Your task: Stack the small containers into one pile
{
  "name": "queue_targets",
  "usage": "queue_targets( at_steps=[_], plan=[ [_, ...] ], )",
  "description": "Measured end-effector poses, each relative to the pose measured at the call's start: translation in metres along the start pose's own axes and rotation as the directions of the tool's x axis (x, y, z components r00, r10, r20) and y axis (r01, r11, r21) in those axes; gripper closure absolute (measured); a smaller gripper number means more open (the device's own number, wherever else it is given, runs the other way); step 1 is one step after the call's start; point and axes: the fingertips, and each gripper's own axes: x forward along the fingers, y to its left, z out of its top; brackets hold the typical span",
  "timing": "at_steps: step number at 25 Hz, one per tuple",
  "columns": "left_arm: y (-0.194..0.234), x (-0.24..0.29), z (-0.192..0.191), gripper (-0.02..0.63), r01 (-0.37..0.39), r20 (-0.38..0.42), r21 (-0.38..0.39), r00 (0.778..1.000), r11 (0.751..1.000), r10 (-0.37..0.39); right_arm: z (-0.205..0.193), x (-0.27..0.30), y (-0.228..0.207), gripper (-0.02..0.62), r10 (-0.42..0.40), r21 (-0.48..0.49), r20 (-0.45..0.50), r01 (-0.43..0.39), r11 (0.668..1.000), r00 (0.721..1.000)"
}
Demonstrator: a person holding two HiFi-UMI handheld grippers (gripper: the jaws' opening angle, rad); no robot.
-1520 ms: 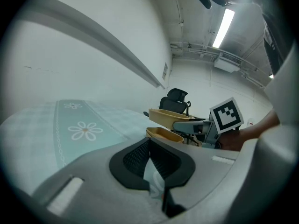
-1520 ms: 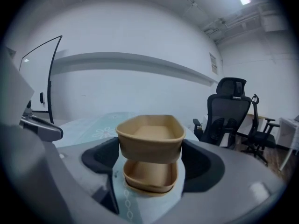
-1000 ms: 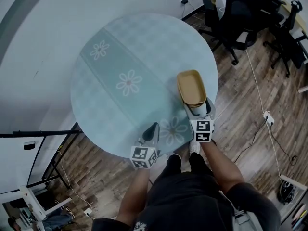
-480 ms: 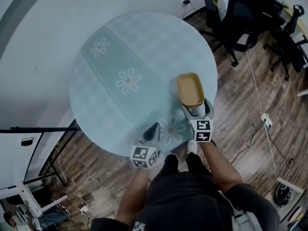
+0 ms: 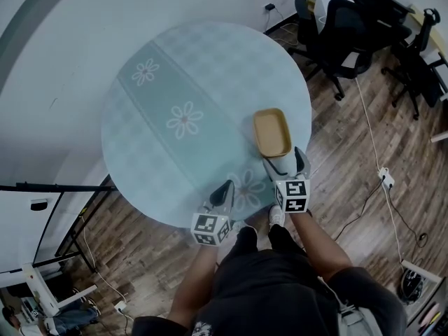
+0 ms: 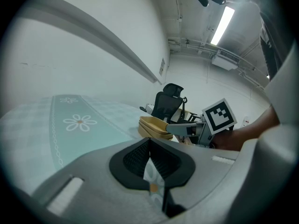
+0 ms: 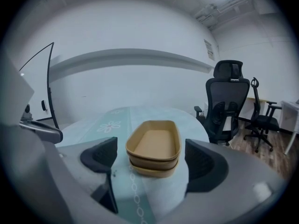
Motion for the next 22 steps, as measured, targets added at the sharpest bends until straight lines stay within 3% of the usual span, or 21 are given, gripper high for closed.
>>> queue_targets(
  at_steps=[5, 11, 14, 17, 22],
  plan=[
    [-0.008, -0.003, 0.005, 0.601, -0.004, 0.014, 0.005, 1.0, 1.0, 0.004, 0.019, -0.016, 0.012, 0.152, 0.044, -0.028, 0.027, -0.043, 0.999, 0.999],
    [-0.018, -0.006, 0.022, 0.601, -0.004, 0.053, 0.015, 0.999, 1.0, 0.003, 0.049, -0.039, 0.03, 0.206, 0.118, -0.095, 0.07, -0.111, 0.989, 0.991],
    [-0.024, -0.008, 0.035, 0.601, -0.001, 0.075, 0.026, 0.997, 1.0, -0.001, 0.068, -0.053, 0.037, 0.281, 0.143, -0.119, 0.099, -0.131, 0.984, 0.985],
    [-0.027, -0.009, 0.048, 0.601, 0.0, 0.099, 0.035, 0.995, 0.999, -0.004, 0.085, -0.063, 0.041, 0.419, 0.139, -0.148, 0.13, -0.119, 0.982, 0.982],
    [-0.029, -0.015, 0.064, 0.601, -0.015, 0.137, 0.026, 0.991, 1.0, 0.011, 0.099, -0.071, 0.036, 0.592, 0.116, -0.146, 0.151, -0.094, 0.985, 0.982]
  ],
)
